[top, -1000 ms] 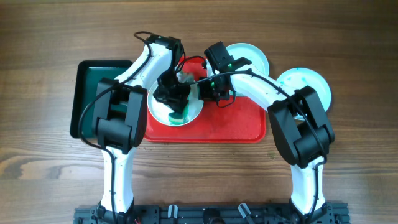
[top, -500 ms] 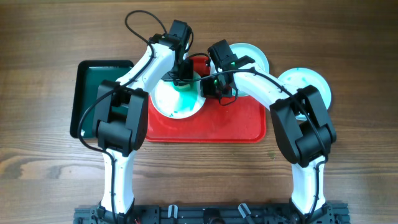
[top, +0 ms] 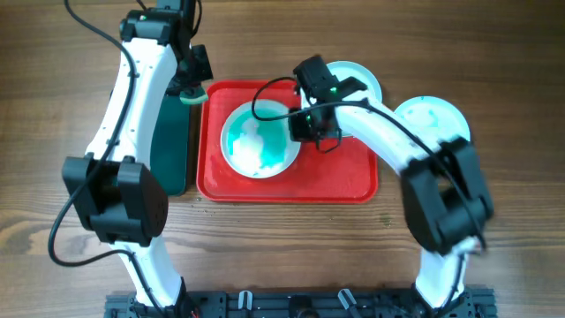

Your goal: Clean dirty plates on tray and stack at the side

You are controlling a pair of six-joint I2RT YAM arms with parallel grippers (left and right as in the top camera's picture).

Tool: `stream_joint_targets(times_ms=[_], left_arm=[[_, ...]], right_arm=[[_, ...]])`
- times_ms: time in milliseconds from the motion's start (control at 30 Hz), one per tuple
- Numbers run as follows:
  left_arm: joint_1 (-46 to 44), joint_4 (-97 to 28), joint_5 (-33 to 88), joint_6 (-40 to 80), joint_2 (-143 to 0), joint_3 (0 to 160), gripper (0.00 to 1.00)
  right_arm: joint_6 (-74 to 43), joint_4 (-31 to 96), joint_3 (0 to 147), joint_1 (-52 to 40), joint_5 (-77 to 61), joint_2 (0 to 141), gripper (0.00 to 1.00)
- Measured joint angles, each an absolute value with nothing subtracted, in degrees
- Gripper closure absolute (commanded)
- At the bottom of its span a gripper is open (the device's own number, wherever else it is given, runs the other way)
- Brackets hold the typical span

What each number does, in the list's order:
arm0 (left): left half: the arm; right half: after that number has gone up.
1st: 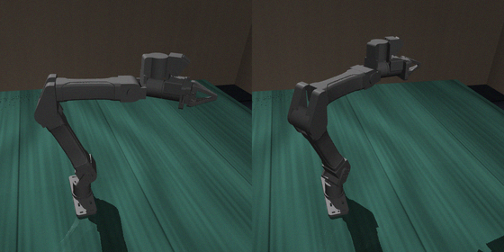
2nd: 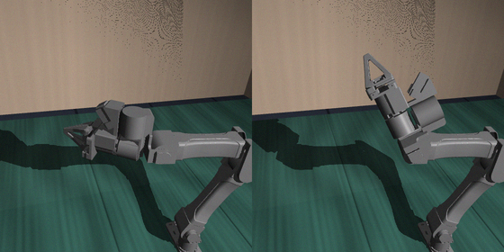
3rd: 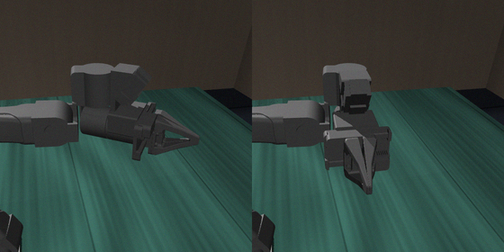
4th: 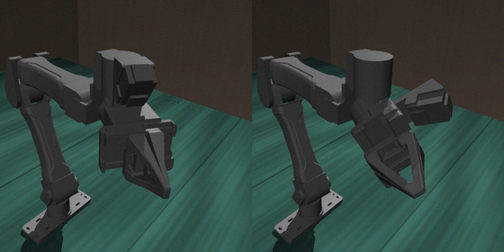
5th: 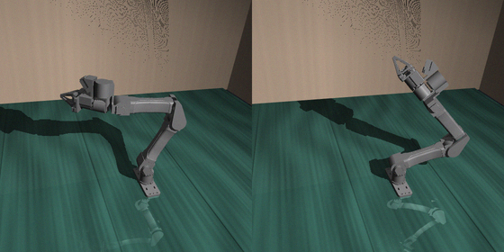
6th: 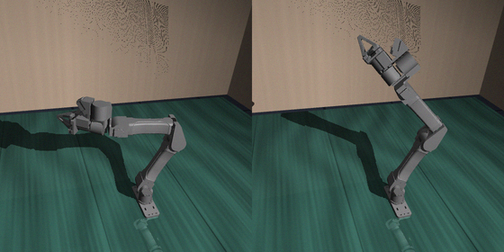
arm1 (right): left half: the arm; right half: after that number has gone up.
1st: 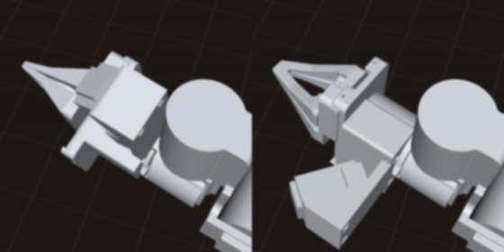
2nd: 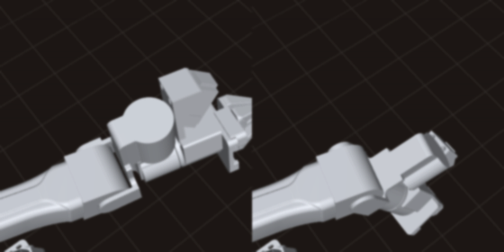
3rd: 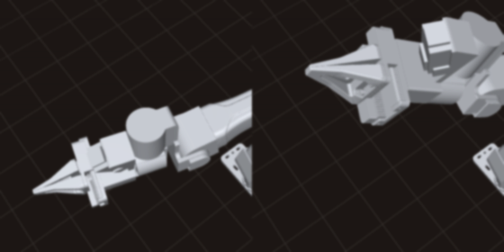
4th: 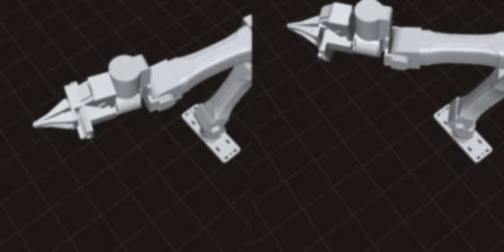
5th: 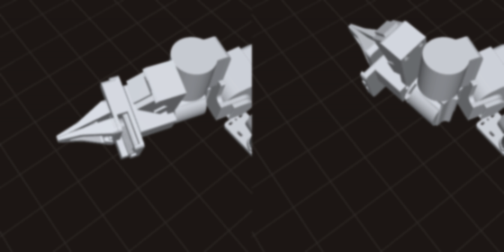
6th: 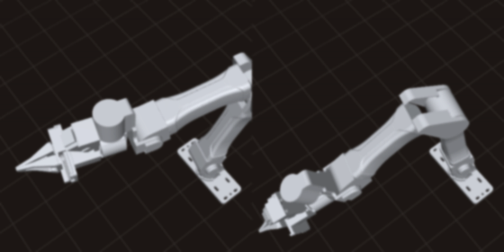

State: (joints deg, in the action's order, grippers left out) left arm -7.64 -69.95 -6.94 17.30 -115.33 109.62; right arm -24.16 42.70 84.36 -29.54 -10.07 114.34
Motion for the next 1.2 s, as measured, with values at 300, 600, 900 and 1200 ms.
stream_joint_targets(times_ms=[300, 600, 900, 1200], left_arm=[[-7.64, -70.35, -3.31, 17.37, -116.36, 109.62, 0.96], [-7.64, -70.15, -3.05, 17.37, -116.36, 109.62, 0.96], [-7.64, -70.13, -3.05, 17.43, -116.36, 109.62, 0.96], [-7.64, -70.08, -2.87, 17.52, -116.36, 109.62, 0.96]], right_arm=[[-20.25, 49.67, 84.36, -43.57, 32.16, 99.15, 0.96], [-20.25, 50.37, 84.36, -57.06, 66.35, 99.15, 0.96], [-24.64, 50.33, 84.36, -61.73, 75.02, 99.15, 0.96], [-28.93, 48.88, 84.36, -46.68, 33.3, 100.29, 0.96]])
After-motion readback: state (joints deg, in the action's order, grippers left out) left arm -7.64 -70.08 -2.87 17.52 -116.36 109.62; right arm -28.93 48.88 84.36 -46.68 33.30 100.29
